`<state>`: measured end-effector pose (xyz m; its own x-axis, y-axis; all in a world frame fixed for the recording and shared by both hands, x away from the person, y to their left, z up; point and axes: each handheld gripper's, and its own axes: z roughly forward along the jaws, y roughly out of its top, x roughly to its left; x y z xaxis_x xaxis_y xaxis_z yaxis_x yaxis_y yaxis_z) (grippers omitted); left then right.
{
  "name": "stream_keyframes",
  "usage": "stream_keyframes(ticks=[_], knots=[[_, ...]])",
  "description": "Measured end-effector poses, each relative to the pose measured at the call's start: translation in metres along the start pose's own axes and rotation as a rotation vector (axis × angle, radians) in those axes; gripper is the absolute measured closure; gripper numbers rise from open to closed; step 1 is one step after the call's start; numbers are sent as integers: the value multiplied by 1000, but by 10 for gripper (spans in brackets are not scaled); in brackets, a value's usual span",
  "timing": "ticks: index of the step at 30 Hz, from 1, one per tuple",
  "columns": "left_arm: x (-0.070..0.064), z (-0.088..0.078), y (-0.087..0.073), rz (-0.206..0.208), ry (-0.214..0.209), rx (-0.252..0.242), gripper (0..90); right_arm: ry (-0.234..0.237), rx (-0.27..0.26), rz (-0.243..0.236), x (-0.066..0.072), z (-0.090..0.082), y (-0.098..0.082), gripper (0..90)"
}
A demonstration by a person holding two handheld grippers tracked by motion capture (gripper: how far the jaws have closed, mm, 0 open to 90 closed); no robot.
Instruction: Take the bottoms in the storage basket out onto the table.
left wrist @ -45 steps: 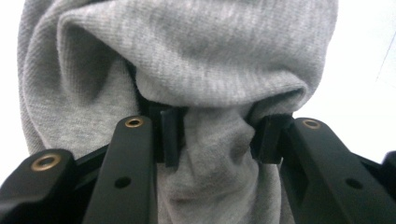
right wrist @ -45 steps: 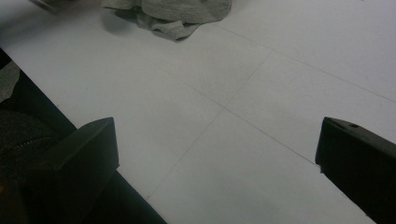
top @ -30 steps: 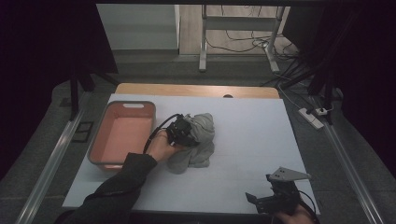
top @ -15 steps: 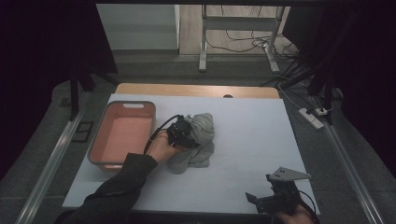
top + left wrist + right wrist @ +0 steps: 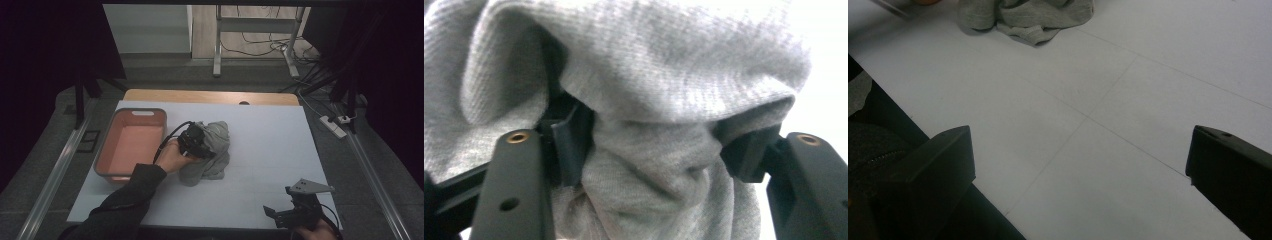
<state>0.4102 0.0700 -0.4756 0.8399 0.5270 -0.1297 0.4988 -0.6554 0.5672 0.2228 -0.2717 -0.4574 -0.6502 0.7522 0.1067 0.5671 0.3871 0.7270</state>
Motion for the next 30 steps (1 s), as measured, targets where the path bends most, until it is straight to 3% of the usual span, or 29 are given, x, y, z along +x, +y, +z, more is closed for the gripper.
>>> stream_keyframes(ticks=[11, 30], knots=[[-3, -11, 1, -17, -16, -15, 221, 2, -6, 11, -1, -1, 0, 0], [-6, -27, 0, -26, -59, -63, 104, 0, -7, 11, -1, -1, 0, 0]])
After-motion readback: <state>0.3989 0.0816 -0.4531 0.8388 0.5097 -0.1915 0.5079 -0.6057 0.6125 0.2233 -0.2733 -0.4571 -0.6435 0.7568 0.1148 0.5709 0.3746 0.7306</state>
